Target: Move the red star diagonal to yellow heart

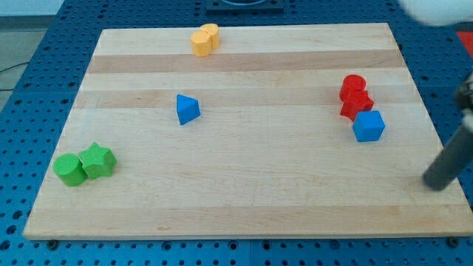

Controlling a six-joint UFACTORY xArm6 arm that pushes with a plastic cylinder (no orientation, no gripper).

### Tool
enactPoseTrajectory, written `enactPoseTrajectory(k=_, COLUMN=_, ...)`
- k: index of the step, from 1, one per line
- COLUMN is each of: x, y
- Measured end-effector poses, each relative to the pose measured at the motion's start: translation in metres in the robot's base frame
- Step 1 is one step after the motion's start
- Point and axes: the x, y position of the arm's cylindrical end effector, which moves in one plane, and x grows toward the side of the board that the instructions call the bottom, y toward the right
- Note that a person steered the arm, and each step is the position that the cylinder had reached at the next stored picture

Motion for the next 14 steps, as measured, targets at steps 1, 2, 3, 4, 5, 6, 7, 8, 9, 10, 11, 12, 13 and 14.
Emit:
enactPoseTrajectory(k=1, x=-0.065, y=-0.003)
enactPoseTrajectory(k=2, x=-0.085, y=-0.015)
enactPoseTrajectory(k=3, x=-0.083, y=-0.039)
enactPoseTrajectory(k=4, x=-0.083, y=-0.080)
enactPoseTrajectory(k=5, x=-0.083, y=-0.094)
enactPoseTrajectory(k=6, x=-0.032, y=-0.084)
enactPoseTrajectory(k=7, x=0.041, y=-0.134)
enactPoseTrajectory(k=8, x=0.057, y=-0.250)
enactPoseTrajectory(k=9, x=0.042, y=-0.365)
enactPoseTrajectory(k=10, x=0.014, y=-0.422)
enactPoseTrajectory(k=11, x=-0.047, y=-0.425)
enactPoseTrajectory(k=12, x=-0.085, y=-0.428)
enactPoseTrajectory(k=13, x=-0.134, y=-0.419)
enactPoseTrajectory(k=14, x=-0.111, y=-0.380)
